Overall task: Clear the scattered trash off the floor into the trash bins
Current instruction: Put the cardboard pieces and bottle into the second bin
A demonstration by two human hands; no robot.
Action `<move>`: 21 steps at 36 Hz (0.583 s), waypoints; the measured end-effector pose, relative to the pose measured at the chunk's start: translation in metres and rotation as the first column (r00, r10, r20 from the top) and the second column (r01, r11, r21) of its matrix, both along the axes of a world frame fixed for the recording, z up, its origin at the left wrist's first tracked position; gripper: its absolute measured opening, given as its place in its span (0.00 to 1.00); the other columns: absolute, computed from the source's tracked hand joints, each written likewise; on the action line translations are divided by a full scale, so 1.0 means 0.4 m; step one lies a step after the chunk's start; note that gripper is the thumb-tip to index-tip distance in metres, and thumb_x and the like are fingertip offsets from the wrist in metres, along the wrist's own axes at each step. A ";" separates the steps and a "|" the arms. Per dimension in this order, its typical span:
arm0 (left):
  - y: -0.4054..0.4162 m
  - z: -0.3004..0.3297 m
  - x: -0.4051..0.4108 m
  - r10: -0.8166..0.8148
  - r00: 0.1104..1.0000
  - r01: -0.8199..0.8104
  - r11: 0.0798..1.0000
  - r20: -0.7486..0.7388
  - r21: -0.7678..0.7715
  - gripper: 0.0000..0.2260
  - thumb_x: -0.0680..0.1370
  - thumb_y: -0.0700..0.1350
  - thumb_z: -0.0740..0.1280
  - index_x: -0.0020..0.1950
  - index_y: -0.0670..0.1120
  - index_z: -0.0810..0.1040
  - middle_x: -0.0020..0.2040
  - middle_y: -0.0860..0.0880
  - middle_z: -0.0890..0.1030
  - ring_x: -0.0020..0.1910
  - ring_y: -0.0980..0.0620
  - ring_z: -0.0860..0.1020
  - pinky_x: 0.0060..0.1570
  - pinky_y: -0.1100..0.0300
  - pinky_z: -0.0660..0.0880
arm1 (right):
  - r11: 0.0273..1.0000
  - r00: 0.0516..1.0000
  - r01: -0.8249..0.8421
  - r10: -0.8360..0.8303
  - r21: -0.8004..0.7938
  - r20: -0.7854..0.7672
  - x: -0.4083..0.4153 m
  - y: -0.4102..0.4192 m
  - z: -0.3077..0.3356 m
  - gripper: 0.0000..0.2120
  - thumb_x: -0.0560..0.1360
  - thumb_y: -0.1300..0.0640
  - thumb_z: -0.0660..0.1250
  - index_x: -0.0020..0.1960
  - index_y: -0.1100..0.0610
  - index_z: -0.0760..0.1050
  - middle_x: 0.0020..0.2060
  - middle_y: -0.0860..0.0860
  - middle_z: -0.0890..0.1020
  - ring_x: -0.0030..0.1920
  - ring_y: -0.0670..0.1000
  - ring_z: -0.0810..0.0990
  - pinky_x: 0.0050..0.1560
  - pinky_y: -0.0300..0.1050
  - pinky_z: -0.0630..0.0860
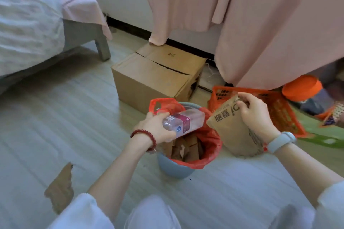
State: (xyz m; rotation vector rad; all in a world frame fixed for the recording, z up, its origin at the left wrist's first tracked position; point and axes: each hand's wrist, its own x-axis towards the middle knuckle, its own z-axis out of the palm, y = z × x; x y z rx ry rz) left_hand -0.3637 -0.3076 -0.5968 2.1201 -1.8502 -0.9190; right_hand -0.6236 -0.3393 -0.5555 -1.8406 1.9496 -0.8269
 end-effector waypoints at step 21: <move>-0.079 -0.141 0.035 0.148 0.988 -0.153 0.930 -0.043 -0.335 0.15 0.76 0.43 0.63 0.62 0.43 0.74 0.60 0.40 0.75 0.60 0.41 0.72 0.61 0.50 0.69 | 0.839 0.743 -0.540 0.510 0.063 -0.434 0.141 -0.054 -0.160 0.28 0.74 0.69 0.59 0.72 0.57 0.61 0.56 0.56 0.75 0.57 0.57 0.72 0.56 0.49 0.67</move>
